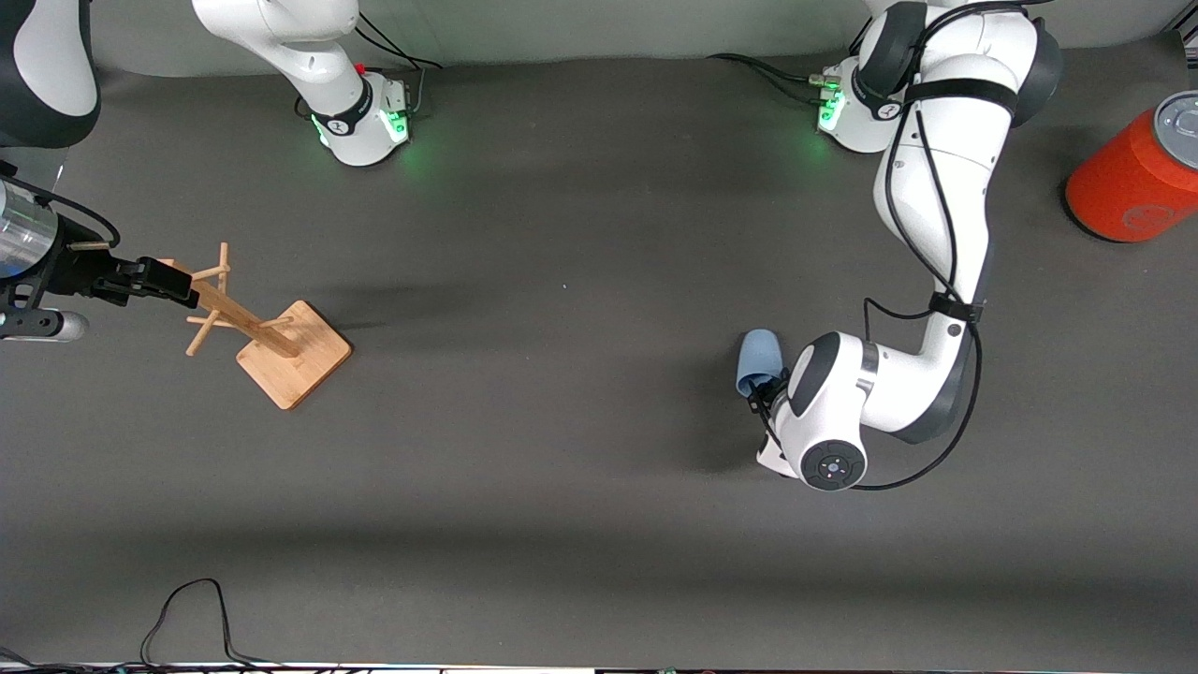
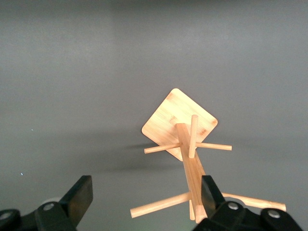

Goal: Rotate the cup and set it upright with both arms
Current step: 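Rotate the cup upright with the left gripper and set it down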

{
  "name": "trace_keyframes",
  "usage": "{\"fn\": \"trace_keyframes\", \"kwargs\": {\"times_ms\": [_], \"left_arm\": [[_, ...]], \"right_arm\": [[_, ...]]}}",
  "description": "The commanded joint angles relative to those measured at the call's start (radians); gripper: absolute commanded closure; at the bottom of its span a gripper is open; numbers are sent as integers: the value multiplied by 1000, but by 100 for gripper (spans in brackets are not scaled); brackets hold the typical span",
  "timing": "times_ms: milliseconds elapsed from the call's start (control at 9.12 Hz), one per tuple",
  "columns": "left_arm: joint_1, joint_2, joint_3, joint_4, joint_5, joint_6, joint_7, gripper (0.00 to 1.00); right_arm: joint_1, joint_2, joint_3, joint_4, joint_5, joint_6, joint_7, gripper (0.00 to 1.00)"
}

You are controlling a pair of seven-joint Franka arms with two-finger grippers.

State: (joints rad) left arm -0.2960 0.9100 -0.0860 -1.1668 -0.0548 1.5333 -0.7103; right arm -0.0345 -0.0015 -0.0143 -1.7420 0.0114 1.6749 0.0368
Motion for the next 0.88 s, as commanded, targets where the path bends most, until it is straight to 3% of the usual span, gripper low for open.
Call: {"fn": "trace_keyframes", "kwargs": {"times_ms": [0, 219, 438, 548, 658, 767], "left_arm": [[-17, -90, 5, -5, -8, -48, -20, 100], [-38, -240, 3, -5, 4, -44, -17, 100], [-110, -395, 6, -22, 32, 54, -18, 100], [-138, -478, 6, -81, 65, 136, -38, 100], [-159, -570, 5, -217, 84, 271, -81, 100], [-213, -656, 6, -414, 113, 459, -110, 100]], "right_arm": [[19, -6, -10, -7, -8, 8, 9, 0], [16, -2, -13, -5, 4, 8, -17, 0], [19, -15, -10, -2, 4, -1, -23, 0], [18, -11, -10, -1, 2, 0, -21, 0], [18, -6, -12, -1, 1, 0, -23, 0], [18, -12, -12, -2, 1, -1, -21, 0]]}}
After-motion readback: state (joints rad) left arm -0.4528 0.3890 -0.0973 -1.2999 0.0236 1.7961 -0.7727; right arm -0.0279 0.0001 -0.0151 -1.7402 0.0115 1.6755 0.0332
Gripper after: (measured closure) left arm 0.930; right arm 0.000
